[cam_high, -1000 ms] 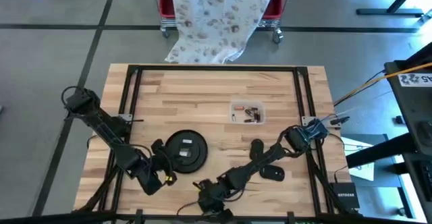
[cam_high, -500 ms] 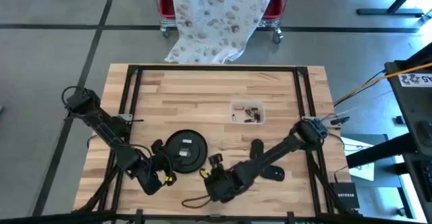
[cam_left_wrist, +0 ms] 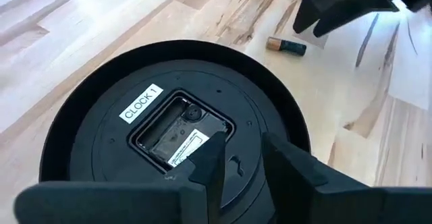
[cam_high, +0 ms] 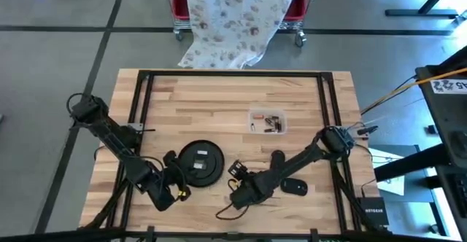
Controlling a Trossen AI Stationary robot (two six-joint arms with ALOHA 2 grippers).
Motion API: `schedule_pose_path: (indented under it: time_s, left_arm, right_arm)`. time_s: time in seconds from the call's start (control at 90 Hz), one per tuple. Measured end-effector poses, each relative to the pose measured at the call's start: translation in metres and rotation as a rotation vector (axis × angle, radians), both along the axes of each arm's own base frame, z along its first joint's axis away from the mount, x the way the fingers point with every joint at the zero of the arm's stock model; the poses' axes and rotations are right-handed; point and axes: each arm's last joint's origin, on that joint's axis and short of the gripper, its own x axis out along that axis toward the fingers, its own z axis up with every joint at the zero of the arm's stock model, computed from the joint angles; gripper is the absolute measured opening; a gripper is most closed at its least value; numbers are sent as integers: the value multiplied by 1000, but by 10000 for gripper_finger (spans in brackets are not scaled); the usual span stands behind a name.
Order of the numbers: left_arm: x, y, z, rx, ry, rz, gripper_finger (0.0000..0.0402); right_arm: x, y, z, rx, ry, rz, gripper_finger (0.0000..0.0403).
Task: Insert battery
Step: Insert the black battery into the wall clock
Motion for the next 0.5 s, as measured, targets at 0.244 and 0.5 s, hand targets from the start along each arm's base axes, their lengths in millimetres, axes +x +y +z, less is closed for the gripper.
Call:
schedule_pose_path:
  time_s: [0.244, 0.5]
  left_arm:
    - [2, 0, -8, 18, 19, 16, 82]
    - [4, -3, -21, 17, 47, 37, 82]
  right_arm:
    - [5, -26, -19, 5, 123, 169, 182]
    - [5, -44, -32, 120, 108, -28, 168]
